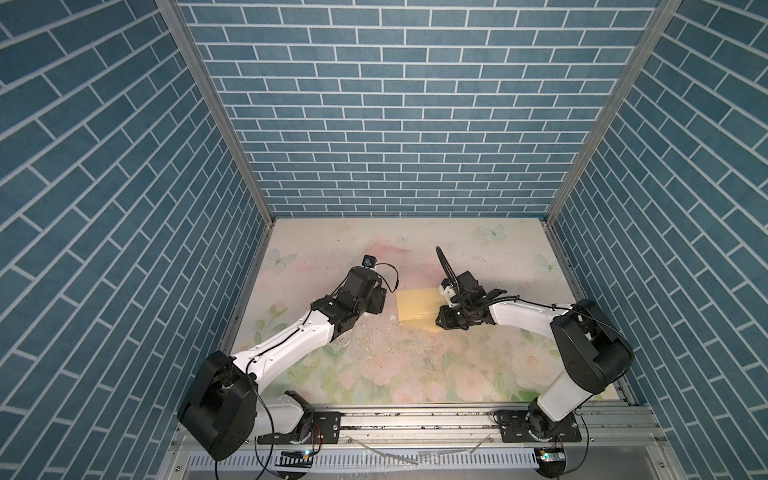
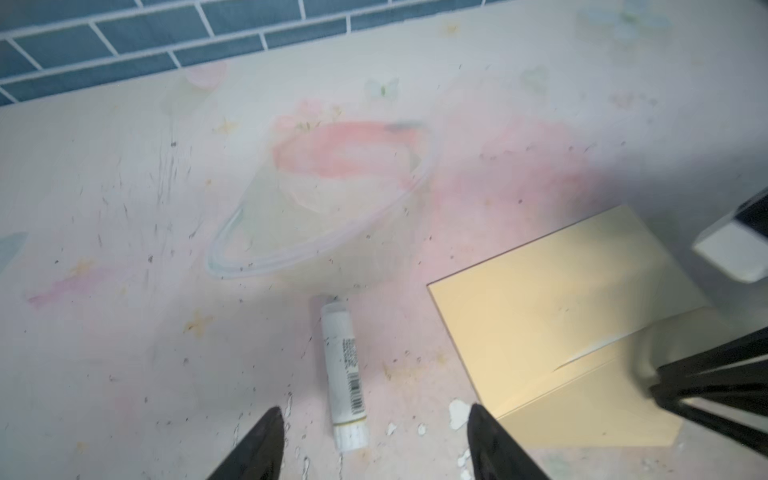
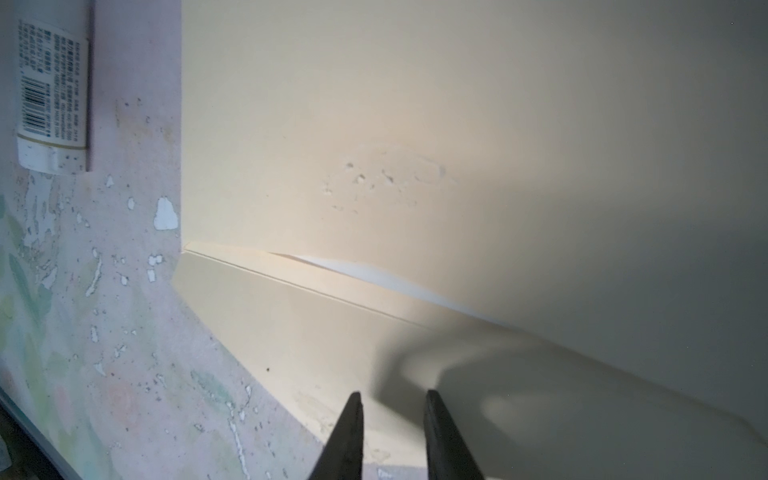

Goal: Place the letter into the envelope and seal it
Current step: 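Grasp the white glue stick with the left gripper while the right holds the envelope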

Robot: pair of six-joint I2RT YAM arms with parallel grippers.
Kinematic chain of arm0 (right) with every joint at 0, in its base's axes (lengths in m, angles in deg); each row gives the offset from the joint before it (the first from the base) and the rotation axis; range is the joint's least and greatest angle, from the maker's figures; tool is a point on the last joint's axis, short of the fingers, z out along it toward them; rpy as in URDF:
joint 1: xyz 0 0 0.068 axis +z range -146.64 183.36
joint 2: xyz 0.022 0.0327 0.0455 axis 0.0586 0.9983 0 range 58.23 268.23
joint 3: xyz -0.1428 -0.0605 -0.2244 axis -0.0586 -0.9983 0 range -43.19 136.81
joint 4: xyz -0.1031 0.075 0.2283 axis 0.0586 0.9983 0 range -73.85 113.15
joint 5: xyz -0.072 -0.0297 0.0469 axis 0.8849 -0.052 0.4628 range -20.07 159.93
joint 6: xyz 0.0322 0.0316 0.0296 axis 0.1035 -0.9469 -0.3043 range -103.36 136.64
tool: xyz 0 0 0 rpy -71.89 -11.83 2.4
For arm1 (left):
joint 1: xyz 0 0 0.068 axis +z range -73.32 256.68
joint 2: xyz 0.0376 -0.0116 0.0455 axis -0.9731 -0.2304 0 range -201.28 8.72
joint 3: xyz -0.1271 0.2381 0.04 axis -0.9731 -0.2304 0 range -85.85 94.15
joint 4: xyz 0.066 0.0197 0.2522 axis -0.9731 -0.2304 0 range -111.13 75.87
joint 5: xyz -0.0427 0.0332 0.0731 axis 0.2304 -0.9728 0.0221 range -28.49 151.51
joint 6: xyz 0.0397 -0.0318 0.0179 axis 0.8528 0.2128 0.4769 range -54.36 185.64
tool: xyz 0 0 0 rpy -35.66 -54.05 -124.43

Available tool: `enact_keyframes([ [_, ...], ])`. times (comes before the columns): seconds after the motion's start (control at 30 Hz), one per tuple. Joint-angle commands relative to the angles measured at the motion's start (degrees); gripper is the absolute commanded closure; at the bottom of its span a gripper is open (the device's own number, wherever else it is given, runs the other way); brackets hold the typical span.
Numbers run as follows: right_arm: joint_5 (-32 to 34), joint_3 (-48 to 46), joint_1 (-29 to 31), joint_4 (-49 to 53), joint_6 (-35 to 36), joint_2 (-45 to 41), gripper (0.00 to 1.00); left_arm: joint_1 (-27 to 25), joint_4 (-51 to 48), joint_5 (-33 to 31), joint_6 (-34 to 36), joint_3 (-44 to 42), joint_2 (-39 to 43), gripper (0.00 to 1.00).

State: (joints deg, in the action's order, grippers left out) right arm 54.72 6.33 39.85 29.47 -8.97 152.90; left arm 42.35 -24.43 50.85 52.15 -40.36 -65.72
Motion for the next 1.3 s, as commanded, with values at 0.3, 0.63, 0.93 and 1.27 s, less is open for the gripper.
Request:
enact_keyframes([
  [0.3,0.86,2.07,0.25,1.53,1.44,1.06,0.72,4.62,0.88,3.21,0.29,-0.91,-9.74,0.23],
  [0.63,0.88,2.16,0.29,1.79,1.70,1.26,0.72,5.06,1.50,4.36,0.75,2.73,-17.43,0.33],
  [0.93,1.05,2.83,0.25,2.10,1.92,1.86,0.72,5.37,2.26,4.08,0.93,4.43,-21.85,0.44],
  [1.27,0.77,3.22,0.25,2.26,1.96,2.29,0.72,5.82,3.56,4.50,0.73,4.60,-24.69,0.60],
])
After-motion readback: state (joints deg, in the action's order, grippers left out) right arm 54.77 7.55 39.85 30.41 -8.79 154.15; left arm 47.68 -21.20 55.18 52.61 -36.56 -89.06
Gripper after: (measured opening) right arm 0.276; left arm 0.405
